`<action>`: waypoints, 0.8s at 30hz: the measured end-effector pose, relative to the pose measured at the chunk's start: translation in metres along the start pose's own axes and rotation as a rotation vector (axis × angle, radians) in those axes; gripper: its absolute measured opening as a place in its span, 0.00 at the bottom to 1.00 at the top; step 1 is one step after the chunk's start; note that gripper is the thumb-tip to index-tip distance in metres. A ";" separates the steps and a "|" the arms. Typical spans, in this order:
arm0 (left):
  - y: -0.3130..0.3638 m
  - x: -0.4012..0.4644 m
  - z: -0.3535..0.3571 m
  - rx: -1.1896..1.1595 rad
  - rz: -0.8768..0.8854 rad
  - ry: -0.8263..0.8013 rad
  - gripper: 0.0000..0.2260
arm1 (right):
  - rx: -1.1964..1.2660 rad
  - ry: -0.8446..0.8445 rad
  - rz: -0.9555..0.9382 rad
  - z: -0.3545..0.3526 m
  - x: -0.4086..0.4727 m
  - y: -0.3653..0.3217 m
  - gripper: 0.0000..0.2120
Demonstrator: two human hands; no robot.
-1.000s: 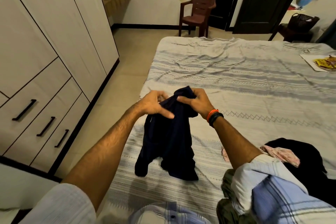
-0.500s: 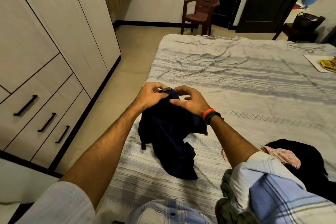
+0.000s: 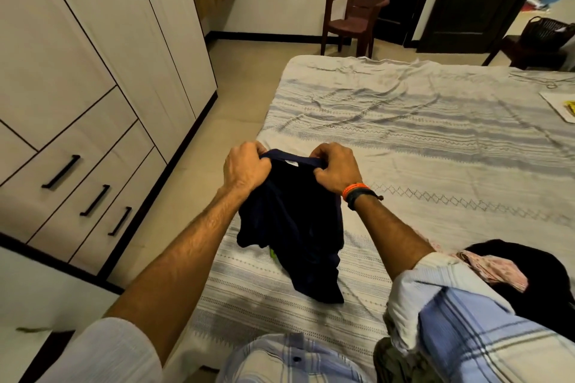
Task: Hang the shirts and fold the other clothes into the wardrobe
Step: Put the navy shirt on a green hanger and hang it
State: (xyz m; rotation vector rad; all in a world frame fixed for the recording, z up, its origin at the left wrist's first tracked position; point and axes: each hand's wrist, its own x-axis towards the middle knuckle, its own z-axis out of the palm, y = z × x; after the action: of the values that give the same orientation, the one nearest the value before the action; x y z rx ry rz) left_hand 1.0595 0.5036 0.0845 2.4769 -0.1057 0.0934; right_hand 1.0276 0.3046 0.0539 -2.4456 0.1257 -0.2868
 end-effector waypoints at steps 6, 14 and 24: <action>-0.023 0.000 -0.019 -0.144 -0.074 0.118 0.04 | 0.136 0.128 0.178 0.005 -0.003 0.013 0.16; -0.057 -0.017 -0.038 0.059 -0.069 0.166 0.16 | 0.279 0.132 0.079 0.012 0.001 -0.011 0.16; -0.070 -0.028 -0.077 -0.029 -0.312 0.316 0.14 | 0.008 -0.504 -0.166 0.020 0.020 -0.051 0.16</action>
State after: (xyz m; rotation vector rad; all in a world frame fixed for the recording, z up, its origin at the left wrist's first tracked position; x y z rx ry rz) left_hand 1.0352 0.6070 0.0999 2.3852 0.4083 0.3430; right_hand 1.0527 0.3526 0.0743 -2.4439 -0.2970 0.2615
